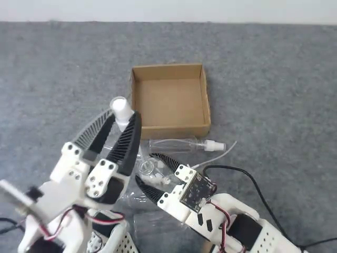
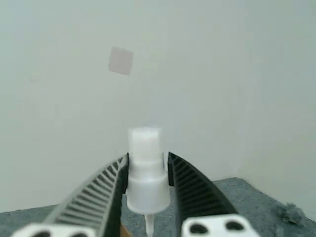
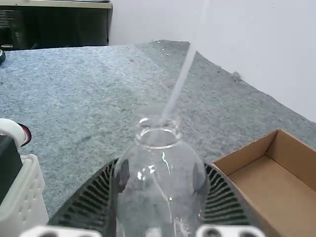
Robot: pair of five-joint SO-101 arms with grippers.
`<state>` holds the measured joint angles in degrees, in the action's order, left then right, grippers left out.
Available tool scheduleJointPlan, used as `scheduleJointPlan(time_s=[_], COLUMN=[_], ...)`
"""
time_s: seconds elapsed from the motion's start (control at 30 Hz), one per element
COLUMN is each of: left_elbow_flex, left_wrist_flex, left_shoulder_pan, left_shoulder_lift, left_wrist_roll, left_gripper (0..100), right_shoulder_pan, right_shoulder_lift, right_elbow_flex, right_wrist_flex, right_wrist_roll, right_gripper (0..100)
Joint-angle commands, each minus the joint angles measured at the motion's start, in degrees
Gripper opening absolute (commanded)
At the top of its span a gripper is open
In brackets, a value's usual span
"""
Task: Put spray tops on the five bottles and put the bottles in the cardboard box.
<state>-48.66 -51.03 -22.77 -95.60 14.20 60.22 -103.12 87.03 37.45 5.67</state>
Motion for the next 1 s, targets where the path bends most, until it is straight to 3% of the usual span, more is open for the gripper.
scheduleJointPlan(time_s=[0.0,0.53,0.67,0.8,0.97], left_elbow_flex=[-1.36,-1.54,-2.33,-2.68,-2.77], left_wrist_flex=[2.37,-4.48,-6.15,-6.68,-8.79], left_shoulder_pan=[-0.26,-0.53,-5.71,-4.92,-5.10], left_shoulder_lift=[-0.88,-0.97,-0.97,-0.97,-0.97], left_wrist_roll=[-0.53,-0.09,-0.62,-0.62,-0.62], left_gripper=[1,1,1,1,1], right_shoulder_pan=[0.40,-4.09,-4.09,-4.18,-8.66], right_shoulder_lift=[-0.84,-0.84,-0.84,-0.84,-0.84], right_elbow_flex=[-1.23,-1.93,-1.85,-1.67,-1.49], right_wrist_flex=[-1.45,-1.54,-1.54,-1.54,-4.18], right_wrist_roll=[1.32,1.23,1.23,1.23,0.88], right_gripper=[9.5,9.4,9.1,9.1,9.1])
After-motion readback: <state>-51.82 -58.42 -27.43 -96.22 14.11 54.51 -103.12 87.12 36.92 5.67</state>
